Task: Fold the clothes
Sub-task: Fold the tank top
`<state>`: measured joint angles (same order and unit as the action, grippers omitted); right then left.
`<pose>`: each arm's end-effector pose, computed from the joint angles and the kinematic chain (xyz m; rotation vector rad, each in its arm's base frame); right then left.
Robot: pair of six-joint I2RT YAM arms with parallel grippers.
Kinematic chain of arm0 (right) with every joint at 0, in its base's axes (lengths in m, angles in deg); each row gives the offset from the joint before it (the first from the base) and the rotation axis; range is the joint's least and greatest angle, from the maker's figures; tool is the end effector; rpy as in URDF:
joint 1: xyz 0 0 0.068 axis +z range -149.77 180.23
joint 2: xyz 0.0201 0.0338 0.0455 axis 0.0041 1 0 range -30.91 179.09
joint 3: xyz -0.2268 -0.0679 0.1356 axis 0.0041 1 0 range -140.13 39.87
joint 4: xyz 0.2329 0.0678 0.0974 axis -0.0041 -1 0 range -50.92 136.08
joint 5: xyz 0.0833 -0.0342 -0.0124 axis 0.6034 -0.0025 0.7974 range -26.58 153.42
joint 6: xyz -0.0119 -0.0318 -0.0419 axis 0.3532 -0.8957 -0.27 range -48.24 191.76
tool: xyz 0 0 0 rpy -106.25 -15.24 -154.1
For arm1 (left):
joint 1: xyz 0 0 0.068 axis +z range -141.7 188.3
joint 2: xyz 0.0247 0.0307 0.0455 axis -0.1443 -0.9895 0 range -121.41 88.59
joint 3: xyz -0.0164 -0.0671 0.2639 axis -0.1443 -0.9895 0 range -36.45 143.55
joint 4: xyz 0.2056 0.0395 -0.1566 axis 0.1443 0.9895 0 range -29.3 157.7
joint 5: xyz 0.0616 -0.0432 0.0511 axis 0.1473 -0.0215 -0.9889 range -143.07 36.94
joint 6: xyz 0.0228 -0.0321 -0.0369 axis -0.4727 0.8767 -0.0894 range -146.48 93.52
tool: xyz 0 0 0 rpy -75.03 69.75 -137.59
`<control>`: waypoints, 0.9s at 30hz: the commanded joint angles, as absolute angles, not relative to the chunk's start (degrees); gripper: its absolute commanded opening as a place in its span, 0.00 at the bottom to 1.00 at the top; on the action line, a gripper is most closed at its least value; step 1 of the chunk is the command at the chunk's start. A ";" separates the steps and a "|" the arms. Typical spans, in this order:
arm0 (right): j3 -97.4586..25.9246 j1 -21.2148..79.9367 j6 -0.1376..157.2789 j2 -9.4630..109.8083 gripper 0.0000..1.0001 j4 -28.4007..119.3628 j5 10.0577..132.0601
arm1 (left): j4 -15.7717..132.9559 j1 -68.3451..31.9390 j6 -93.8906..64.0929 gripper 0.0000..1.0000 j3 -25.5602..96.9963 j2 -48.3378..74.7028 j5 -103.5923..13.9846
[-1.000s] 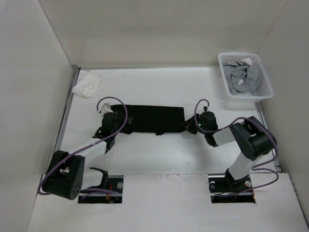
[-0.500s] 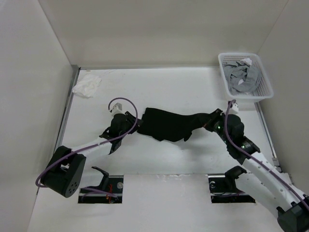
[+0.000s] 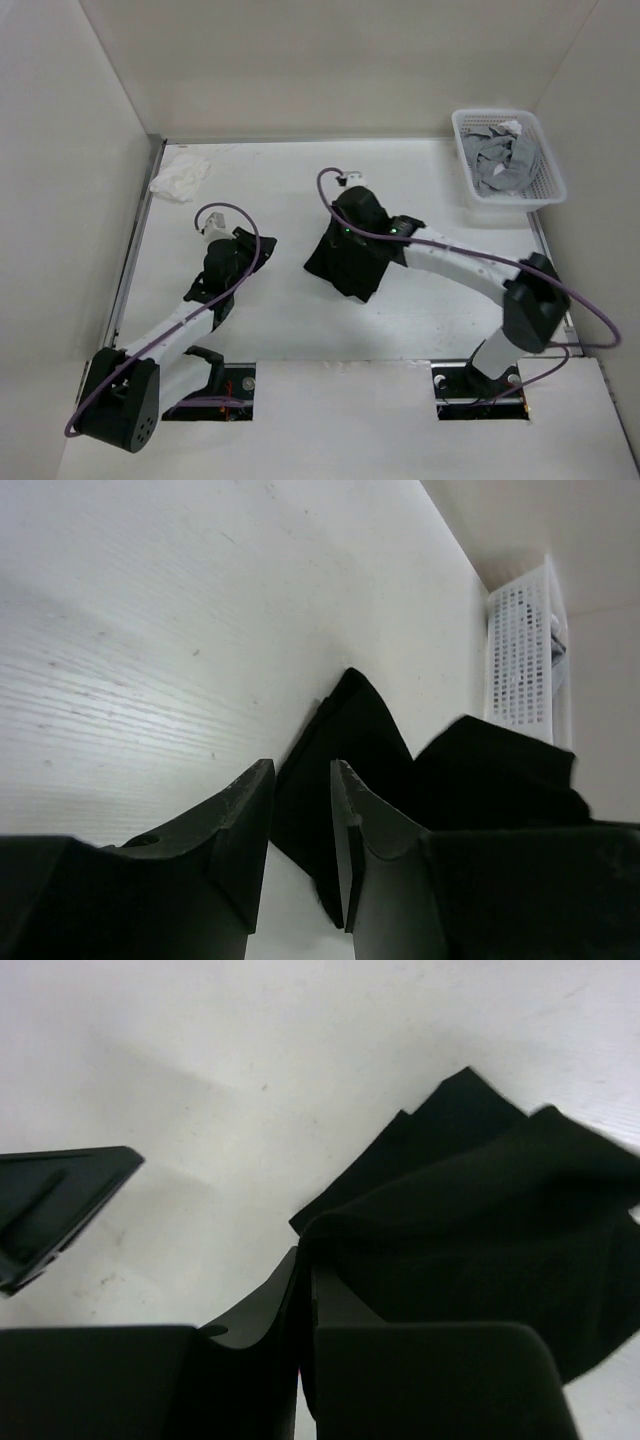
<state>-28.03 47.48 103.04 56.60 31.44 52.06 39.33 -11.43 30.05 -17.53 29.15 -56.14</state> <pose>0.2424 0.2517 0.2902 -0.1917 2.2039 0.5696 0.2026 -0.0705 0.1913 -0.6665 1.8827 -0.8348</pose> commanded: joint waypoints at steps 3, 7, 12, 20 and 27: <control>-40.62 48.62 100.84 72.68 0.16 28.76 54.63 | 39.78 -7.83 29.33 0.29 -19.66 33.30 -52.98; -42.24 48.88 104.53 73.44 0.43 33.40 54.45 | 41.00 -7.65 29.25 0.30 -18.79 34.71 -52.98; -27.49 47.22 106.56 58.77 0.49 43.96 55.95 | 40.40 -13.88 28.81 0.31 -15.19 31.21 -55.25; -9.64 40.88 109.37 52.95 0.07 48.26 58.50 | 32.14 -25.66 27.49 0.32 -4.03 11.97 -58.07; 2.94 39.30 115.87 51.27 0.08 61.01 60.25 | 27.92 -24.27 27.66 0.31 -0.68 -1.48 -57.90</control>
